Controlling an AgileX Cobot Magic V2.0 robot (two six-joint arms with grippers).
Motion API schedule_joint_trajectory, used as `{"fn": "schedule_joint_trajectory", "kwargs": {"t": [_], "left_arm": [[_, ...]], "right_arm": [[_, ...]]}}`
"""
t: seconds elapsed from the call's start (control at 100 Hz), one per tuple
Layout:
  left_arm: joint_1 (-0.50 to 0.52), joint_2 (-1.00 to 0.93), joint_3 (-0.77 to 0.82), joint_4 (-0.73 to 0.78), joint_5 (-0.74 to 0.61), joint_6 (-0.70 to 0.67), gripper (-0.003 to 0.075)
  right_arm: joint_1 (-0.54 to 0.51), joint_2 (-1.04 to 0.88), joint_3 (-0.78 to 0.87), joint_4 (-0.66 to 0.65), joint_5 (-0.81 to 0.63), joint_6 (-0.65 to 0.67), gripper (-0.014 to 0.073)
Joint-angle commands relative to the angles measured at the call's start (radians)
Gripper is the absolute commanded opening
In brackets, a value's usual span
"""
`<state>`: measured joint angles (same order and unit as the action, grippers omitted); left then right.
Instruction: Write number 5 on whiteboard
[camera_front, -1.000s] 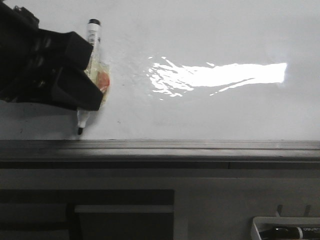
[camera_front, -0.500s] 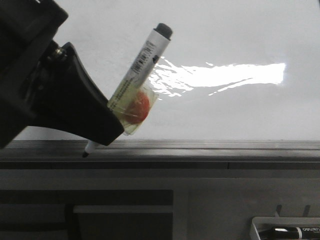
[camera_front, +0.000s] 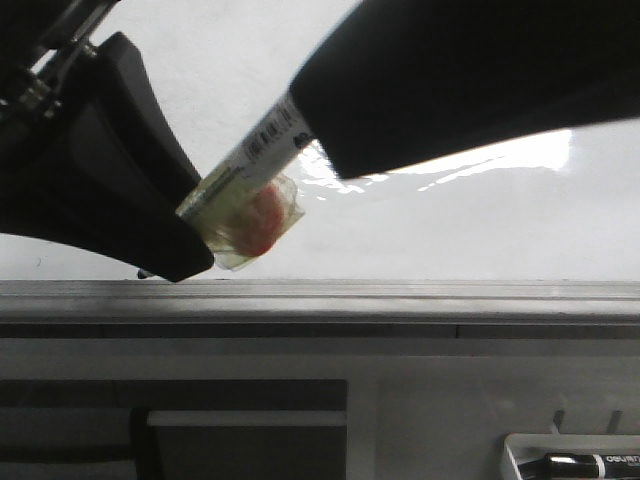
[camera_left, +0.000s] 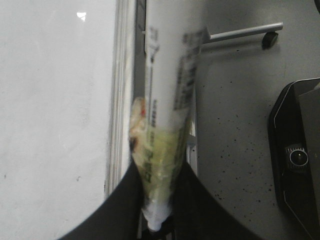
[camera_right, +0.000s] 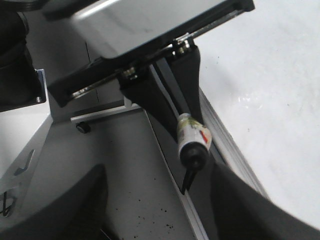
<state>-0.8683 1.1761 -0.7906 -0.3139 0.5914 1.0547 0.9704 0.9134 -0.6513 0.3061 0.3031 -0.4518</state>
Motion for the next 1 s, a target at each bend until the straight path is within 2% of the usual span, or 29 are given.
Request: {"fn": "schedule_joint_trajectory", "kwargs": {"t": [0.0,0.28,0.69,0.76,0.99], "left_arm": [[-0.026,-0.027,-0.034,0.005,-0.033,0.000,-0.0020],[-0.061,-0.027,-0.034,0.009,-0.044,0.000,-0.0020],[-0.061,-0.028,-0.034,0.009,-0.064,0.000,-0.0020],[-0.061,-0.028,-0.034,0.006,-0.064,0.000,-0.0020],[-0.061,-0.028,-0.034,0.000,-0.070,0.000,-0.0020]], "right_arm": [[0.002,0.014,-0.036,0.012,-0.113,-0.011,0.0399],[0.016,0.087,-0.080,0.015,-0.120,-0.011,0.0399],[0.017,0.175,-0.083,0.099,-0.143,-0.011,0.0395],[0.017,0.175,-0.083,0.108,-0.145,-0.011,0.0355],[0.017,0.187,-0.083,0.115,-0.143,-0.011,0.0115]]}}
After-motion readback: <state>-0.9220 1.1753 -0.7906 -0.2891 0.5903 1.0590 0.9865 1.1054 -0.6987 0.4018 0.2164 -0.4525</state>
